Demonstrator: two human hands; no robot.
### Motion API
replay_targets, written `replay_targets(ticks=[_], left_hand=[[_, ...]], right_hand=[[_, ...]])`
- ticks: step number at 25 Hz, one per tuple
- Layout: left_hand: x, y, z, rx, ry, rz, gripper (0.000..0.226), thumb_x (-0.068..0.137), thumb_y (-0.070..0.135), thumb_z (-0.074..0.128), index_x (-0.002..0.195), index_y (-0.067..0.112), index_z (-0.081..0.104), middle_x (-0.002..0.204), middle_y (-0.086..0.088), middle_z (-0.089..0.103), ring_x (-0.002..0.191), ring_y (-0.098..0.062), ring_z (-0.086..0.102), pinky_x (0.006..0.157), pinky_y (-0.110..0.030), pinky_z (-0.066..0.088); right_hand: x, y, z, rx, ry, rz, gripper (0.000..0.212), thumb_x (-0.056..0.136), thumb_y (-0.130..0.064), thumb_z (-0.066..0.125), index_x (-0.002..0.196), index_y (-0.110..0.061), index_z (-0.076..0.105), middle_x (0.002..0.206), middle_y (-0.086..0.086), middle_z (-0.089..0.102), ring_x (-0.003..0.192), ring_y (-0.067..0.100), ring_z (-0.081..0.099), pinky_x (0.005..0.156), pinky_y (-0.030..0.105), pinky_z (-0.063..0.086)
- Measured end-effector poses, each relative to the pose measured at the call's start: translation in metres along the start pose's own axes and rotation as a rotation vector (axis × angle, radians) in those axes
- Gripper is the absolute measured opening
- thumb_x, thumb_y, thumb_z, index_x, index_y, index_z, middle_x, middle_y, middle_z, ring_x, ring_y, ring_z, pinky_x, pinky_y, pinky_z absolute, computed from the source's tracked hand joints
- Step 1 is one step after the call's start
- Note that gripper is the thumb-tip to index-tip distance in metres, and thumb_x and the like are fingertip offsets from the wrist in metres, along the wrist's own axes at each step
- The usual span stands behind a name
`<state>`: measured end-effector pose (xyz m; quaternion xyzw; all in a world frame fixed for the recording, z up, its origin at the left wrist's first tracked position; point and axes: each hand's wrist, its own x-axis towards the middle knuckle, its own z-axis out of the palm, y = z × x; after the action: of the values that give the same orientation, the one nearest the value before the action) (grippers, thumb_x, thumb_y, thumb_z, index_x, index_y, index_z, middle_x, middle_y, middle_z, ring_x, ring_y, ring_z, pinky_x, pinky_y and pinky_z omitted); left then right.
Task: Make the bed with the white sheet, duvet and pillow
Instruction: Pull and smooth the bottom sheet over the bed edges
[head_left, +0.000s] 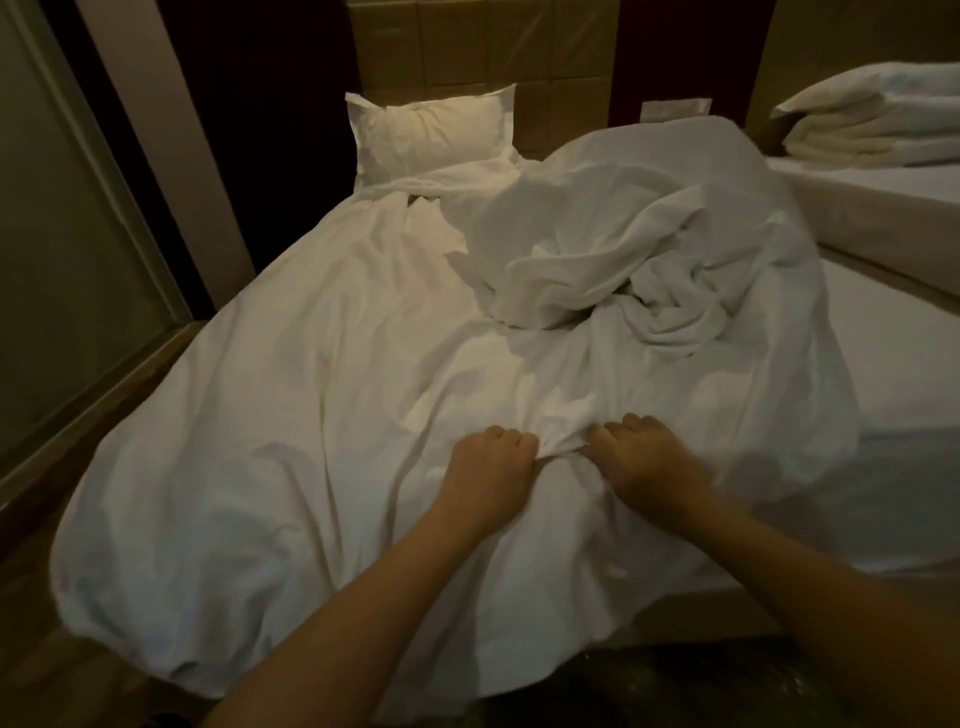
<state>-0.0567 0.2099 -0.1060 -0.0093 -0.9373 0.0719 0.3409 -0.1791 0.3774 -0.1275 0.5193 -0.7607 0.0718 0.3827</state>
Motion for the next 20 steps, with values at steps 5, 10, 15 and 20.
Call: replay_targets(ticks=[5, 10, 15, 20], left_hand=[[-0.036, 0.027, -0.003, -0.079, 0.029, 0.123, 0.036, 0.087, 0.034, 0.042, 0.060, 0.016, 0.057, 0.054, 0.000, 0.054, 0.045, -0.019, 0.052, 0.039, -0.020, 0.031], [-0.047, 0.030, -0.016, -0.098, 0.043, 0.141, 0.037, 0.091, 0.033, 0.040, 0.062, 0.017, 0.055, 0.055, 0.000, 0.054, 0.048, -0.019, 0.054, 0.040, -0.022, 0.033], [-0.055, 0.028, -0.019, -0.122, -0.009, 0.158, 0.036, 0.092, 0.035, 0.039, 0.066, 0.017, 0.055, 0.058, 0.001, 0.055, 0.051, -0.018, 0.053, 0.042, -0.023, 0.035], [-0.035, 0.019, -0.035, -0.245, -0.317, 0.014, 0.041, 0.096, 0.056, 0.031, 0.086, 0.022, 0.051, 0.079, 0.007, 0.057, 0.071, -0.015, 0.055, 0.060, -0.029, 0.039]], right_hand=[[-0.042, -0.024, -0.040, 0.070, 0.055, 0.140, 0.066, 0.103, -0.042, 0.015, 0.059, -0.015, 0.058, 0.044, 0.002, 0.050, 0.033, 0.019, 0.046, 0.035, 0.021, 0.032], [-0.065, -0.055, -0.059, 0.066, 0.024, 0.252, 0.068, 0.102, -0.044, 0.010, 0.055, -0.019, 0.052, 0.039, -0.001, 0.045, 0.029, 0.016, 0.043, 0.033, 0.019, 0.028], [-0.073, -0.063, -0.065, 0.104, -0.041, 0.259, 0.066, 0.102, -0.047, 0.009, 0.059, -0.022, 0.053, 0.040, -0.002, 0.044, 0.033, 0.005, 0.030, 0.038, 0.012, 0.010], [-0.060, -0.048, -0.055, 0.188, -0.085, 0.272, 0.056, 0.100, -0.050, 0.013, 0.069, -0.028, 0.054, 0.053, -0.009, 0.049, 0.042, 0.005, 0.044, 0.045, 0.010, 0.021]])
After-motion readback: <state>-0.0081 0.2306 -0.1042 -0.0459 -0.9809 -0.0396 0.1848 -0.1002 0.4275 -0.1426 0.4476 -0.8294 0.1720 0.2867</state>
